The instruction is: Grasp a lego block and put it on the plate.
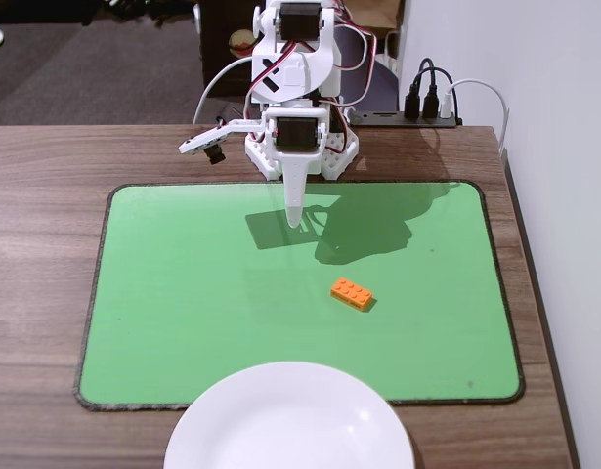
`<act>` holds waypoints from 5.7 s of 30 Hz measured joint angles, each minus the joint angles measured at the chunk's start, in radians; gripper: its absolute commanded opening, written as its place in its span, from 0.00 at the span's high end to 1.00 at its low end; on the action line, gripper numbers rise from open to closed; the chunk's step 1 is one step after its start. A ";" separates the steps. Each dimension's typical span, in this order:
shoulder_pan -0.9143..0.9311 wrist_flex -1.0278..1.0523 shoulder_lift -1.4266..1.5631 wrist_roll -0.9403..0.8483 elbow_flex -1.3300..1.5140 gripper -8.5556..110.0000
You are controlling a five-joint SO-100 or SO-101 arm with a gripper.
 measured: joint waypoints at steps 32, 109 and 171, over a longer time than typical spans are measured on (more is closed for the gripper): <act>0.000 0.000 0.000 0.000 0.000 0.92; -0.069 -0.175 -0.716 -0.463 -0.354 0.92; -0.201 0.268 -1.378 -1.910 -1.062 0.92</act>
